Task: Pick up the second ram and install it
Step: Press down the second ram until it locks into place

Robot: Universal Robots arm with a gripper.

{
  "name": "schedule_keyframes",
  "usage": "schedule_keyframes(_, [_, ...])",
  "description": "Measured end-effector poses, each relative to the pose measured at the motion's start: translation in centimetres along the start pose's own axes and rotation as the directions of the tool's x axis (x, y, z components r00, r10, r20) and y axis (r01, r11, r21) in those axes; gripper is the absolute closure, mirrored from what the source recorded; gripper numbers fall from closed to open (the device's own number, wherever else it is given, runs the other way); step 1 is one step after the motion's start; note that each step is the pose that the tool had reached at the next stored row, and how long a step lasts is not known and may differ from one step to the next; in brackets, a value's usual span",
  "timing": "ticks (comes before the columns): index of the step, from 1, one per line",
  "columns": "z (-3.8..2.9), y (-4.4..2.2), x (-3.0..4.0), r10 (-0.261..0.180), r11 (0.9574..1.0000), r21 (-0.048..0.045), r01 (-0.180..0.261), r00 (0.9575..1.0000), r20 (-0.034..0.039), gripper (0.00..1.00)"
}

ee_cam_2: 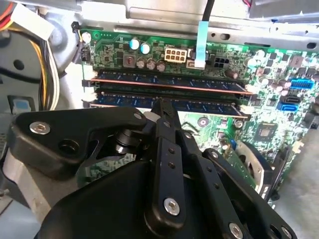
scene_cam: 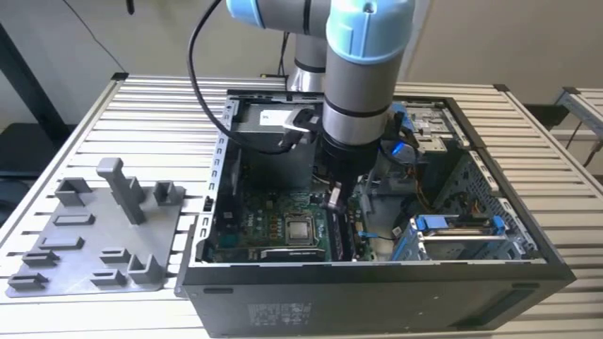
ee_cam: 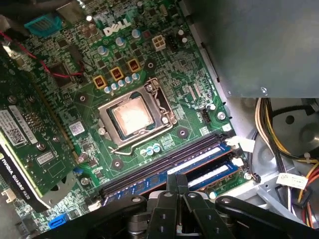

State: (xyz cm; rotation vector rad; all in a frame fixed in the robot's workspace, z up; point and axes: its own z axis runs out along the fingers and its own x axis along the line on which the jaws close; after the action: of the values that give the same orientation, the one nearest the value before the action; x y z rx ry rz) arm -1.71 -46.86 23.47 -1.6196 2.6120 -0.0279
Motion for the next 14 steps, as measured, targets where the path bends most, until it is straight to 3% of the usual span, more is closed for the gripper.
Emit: schedule_keyframes(14, [0.03,-0.34,0.85,-0.087,0.9962,0.0005,0.087,0.9962,0.0066,0.89])
